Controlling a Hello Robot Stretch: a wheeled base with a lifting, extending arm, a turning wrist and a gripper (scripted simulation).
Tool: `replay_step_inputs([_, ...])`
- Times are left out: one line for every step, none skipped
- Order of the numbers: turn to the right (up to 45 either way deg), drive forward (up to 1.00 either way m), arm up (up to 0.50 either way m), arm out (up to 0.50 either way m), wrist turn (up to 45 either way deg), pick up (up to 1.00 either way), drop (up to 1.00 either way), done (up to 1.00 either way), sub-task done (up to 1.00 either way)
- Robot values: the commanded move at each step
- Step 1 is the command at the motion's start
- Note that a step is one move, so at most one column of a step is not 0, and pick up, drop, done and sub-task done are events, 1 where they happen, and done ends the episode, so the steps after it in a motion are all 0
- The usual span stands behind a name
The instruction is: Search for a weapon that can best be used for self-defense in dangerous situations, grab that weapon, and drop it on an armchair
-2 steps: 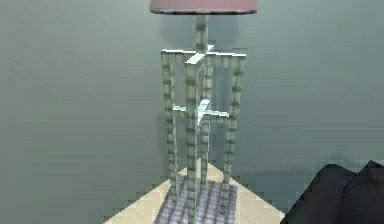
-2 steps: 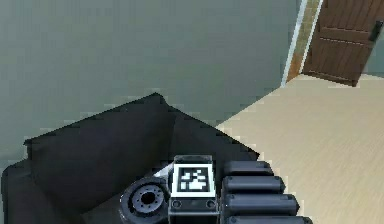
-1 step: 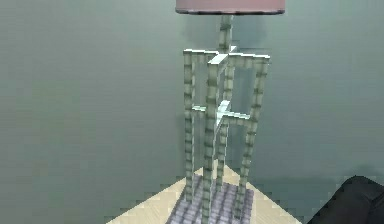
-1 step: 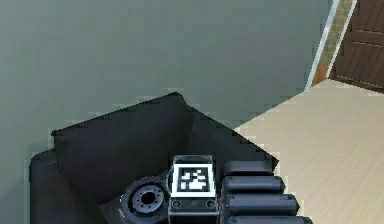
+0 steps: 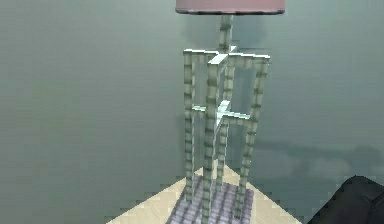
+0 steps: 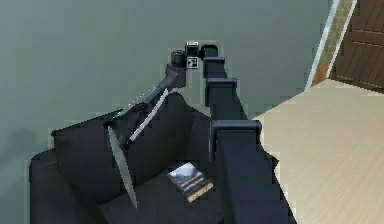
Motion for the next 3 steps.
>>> replay_step_inputs([0.0,0.00,0.00,0.00,45.0,0.00,0.00,0.00,0.00])
replay_step_inputs([0.0,0.00,0.00,0.00,45.0,0.00,0.00,0.00,0.00])
replay_step_inputs([0.0,0.00,0.00,0.00,27.0,0.00,0.00,0.00,0.00])
